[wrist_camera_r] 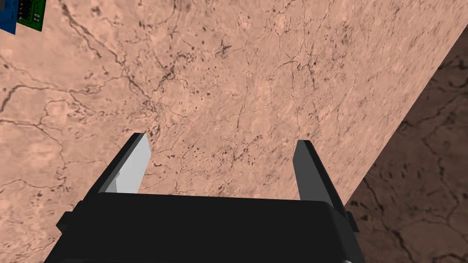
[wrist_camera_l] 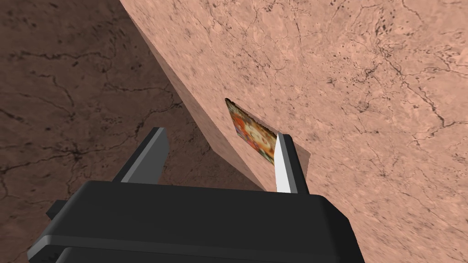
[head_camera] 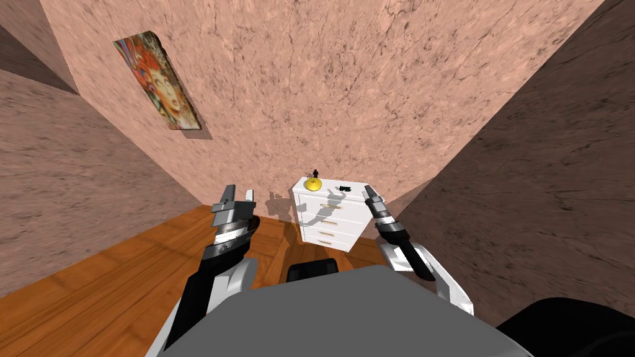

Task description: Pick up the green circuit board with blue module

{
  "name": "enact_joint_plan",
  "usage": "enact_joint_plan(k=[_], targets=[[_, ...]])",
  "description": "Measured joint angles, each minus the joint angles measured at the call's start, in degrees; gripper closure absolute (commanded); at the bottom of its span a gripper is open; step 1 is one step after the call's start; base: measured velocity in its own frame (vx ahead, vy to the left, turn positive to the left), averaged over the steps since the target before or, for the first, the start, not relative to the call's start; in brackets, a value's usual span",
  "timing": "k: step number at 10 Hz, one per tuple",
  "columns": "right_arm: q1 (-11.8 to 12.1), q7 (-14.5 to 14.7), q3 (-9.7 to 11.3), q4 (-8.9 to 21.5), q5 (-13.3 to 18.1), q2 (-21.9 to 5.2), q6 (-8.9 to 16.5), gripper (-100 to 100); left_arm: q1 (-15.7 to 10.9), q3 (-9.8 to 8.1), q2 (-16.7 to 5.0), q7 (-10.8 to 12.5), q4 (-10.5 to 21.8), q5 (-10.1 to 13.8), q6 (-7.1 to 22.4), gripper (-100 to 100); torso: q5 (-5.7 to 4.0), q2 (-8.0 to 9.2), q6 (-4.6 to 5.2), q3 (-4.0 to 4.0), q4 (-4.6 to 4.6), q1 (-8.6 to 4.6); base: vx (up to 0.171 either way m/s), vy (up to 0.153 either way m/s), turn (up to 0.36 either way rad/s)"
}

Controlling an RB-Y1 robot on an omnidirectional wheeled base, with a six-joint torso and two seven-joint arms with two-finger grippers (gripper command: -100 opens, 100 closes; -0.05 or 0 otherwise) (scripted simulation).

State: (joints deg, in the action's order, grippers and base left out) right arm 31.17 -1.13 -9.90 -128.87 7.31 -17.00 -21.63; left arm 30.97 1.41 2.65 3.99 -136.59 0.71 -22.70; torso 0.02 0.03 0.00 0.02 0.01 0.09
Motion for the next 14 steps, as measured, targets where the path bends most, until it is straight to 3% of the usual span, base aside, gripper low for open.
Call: enact_joint_plan(k=[14], targets=[[4.76, 1.39, -13.24, 14.60, 7.43, -22.20, -0.12, -100, 0.00, 0.00, 0.00, 0.00, 0.00, 0.00, 0.00, 0, 0.02, -0.04, 0.00, -0.02, -0.01, 0.07, 0.001, 0.049, 0.018]])
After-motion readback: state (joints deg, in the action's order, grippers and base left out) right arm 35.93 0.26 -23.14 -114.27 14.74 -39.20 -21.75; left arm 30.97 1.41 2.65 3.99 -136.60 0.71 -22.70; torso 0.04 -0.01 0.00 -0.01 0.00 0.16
